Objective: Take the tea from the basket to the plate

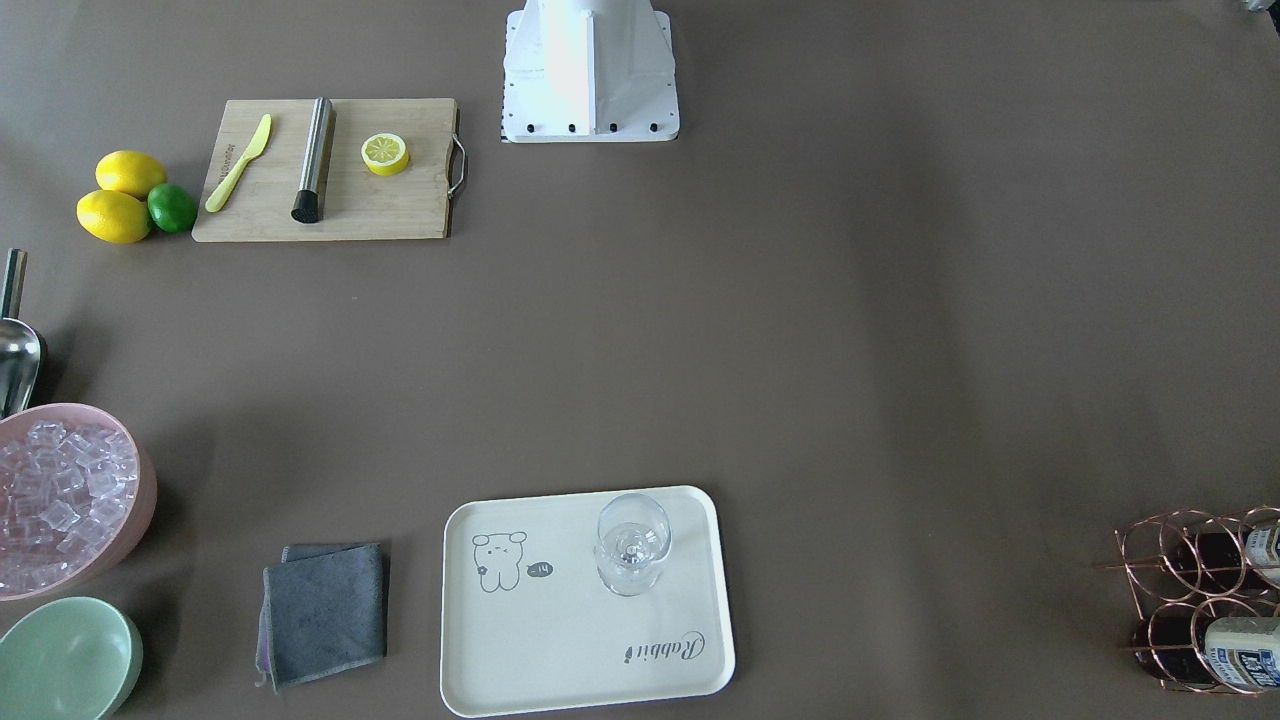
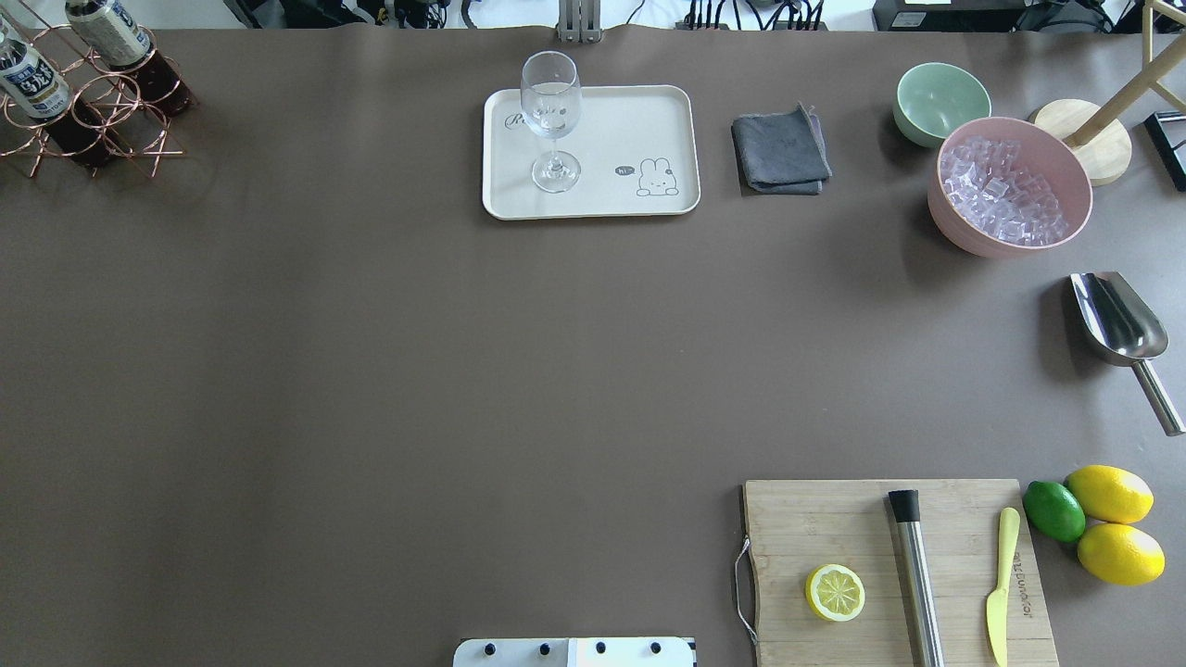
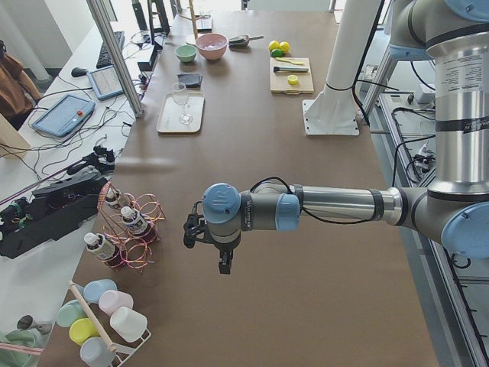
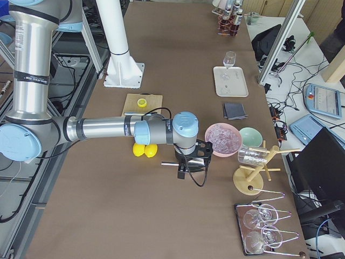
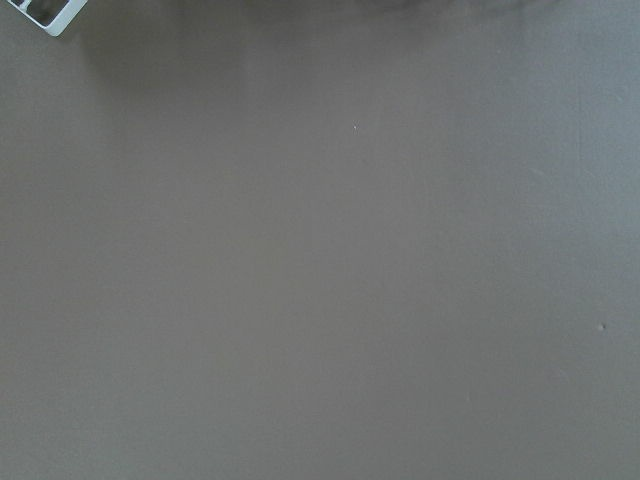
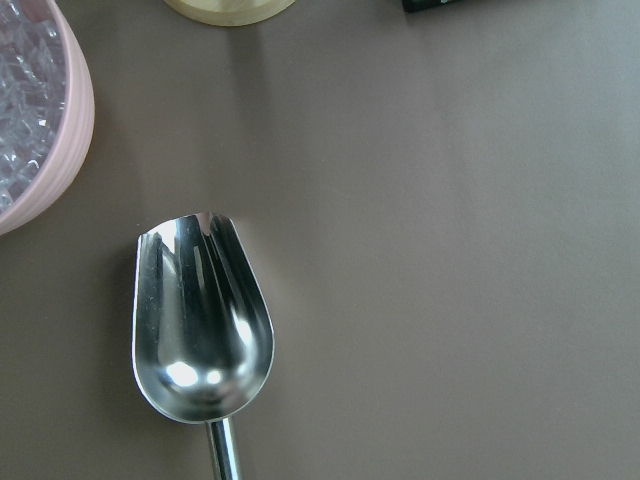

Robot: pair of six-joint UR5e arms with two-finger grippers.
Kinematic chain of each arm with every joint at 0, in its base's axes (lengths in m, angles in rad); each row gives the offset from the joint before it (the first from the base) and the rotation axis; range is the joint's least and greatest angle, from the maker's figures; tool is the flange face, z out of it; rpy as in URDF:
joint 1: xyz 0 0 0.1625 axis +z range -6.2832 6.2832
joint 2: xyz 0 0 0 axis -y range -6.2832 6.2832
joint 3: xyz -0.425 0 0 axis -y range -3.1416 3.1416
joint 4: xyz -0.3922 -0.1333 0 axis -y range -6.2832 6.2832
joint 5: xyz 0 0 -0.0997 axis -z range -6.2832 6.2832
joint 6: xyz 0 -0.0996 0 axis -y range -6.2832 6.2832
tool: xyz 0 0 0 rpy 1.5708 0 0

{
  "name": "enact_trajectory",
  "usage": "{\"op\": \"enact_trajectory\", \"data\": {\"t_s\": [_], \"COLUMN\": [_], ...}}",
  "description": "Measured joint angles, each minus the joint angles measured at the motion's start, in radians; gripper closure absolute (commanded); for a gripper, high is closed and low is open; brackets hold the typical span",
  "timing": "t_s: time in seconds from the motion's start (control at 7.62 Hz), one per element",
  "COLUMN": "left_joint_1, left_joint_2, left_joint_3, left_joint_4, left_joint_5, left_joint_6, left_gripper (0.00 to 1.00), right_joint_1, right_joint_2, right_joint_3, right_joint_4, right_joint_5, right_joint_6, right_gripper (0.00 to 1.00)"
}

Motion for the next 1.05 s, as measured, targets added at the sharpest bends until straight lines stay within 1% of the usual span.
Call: {"op": "enact_trajectory", "data": {"t_s": [0.79,0.92,1.05], "left_joint_1": [0.006,0.006,0.006], "left_joint_2": [-0.003,-0.006,-0.013], "left_joint_3": [-0.002,0.002,0.003], "left_joint_4": [-0.002,-0.002,-0.002], "left_joint_5": [0.0,0.0,0.0], "left_joint_6": [-0.005,-0.042,-0.135], "left_gripper": [0.02,0.02,0.02], "right_joint_1": [0.0,0.0,0.0], "right_joint_2": [0.002,0.002,0.002], "right_joint_3": [0.001,0.0,0.0], "right_joint_4": [0.0,0.0,0.0], "right_joint_5": [-0.002,-0.002,-0.003], "right_joint_6": [0.002,0.002,0.002], "right_gripper": [0.0,0.0,0.0]}}
